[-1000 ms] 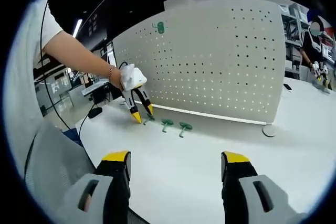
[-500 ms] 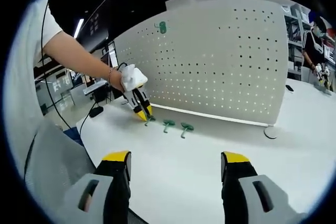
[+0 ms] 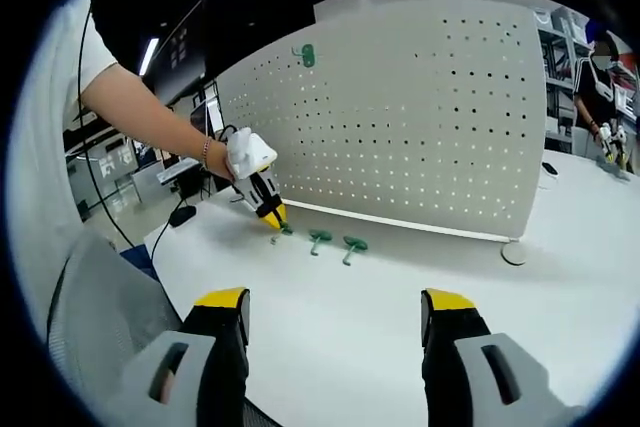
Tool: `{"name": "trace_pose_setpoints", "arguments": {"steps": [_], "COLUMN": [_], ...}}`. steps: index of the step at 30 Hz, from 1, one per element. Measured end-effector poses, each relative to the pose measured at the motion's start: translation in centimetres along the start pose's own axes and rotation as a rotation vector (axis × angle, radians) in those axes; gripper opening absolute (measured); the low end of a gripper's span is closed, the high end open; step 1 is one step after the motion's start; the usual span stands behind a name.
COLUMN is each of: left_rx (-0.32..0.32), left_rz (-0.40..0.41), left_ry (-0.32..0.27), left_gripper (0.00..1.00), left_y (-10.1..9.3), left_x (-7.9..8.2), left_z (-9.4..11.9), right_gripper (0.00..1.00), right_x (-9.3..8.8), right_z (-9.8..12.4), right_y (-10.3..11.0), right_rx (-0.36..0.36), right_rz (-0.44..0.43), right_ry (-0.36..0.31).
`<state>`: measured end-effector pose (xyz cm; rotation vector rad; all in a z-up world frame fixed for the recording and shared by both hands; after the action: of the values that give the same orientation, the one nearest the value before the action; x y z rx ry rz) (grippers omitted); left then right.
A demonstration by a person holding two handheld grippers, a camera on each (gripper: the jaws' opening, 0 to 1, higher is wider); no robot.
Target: Insert the hook assembly into the mounting plate slot until the hook locks in place.
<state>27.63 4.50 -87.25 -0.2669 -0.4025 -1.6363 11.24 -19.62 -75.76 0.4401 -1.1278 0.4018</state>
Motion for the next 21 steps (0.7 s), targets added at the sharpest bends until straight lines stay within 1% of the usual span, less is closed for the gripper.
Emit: {"name": "trace_pose_setpoints", "arguments": {"steps": [16, 18, 20, 21], "left_rx": [0.017, 0.030, 0.038, 0.046], "left_rz": [-0.025, -0.030, -0.025, 0.003], "left_ry": [0.003, 0.003, -0.010, -0.040], "left_gripper": [0.03, 0.03, 0.03, 0.03], "left_y": [0.23, 0.35, 0.30, 0.35], "left_x": [0.00, 0.00, 0.14, 0.43], "left_z": [-0.12, -0.10, -0.03, 0.07], "right_gripper": [0.67, 0.67, 0.67, 0.67], "right_x": [-0.01, -0.10, -0.15, -0.16], "right_z": [0.08, 0.06, 0.08, 0.10], "right_y": [-0.06, -0.10, -0.17, -0.20], "right_rx": [-0.004, -0.002, -0.004, -0.005], "right_rz": [-0.002, 0.000, -0.002, -0.002], "right_ry": [0.000, 0.001, 0.001, 0.001]}}
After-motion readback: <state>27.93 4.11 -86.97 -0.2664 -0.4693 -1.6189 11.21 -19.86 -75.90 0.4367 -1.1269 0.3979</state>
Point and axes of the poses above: the point that each gripper's makers call its tool centre point, and the gripper's own axes: z roughly backward along the fingers, y roughly to its left, x roughly out of its top, the point moved 1 cm from there along z, roughly backward along the fingers, and after that the axes turned 3 degrees about -y, right-handed, at the moved point
